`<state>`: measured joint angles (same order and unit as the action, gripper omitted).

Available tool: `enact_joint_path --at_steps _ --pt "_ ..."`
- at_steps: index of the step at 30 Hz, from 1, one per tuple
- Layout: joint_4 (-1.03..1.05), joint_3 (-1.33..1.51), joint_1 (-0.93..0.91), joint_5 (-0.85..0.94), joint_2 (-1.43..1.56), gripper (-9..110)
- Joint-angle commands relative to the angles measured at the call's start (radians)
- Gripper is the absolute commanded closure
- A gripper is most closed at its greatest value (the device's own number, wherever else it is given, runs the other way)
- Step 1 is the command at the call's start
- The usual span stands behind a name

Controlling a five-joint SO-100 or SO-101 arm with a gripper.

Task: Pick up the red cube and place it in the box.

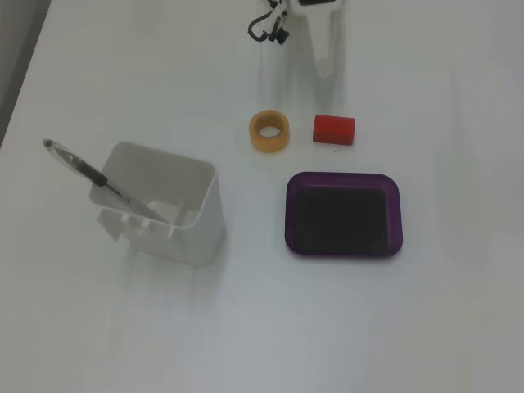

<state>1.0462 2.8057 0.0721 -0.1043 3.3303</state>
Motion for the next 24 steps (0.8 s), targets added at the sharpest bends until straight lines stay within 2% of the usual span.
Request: enact_joint_path --at_steps 1,8,14,18,24 --pt "-0.025 -0.152 -0.002 0.002 -0.117 99" --pt "-0.009 -0.445 0.012 0.000 -0.592 99" --pt "0.012 -0.604 0.127 -0.006 -0.956 98" --pt "0.014 -0.693 0.196 -0.011 -1.150 91" --pt "0.002 -0.775 0.195 -0.081 -1.368 82"
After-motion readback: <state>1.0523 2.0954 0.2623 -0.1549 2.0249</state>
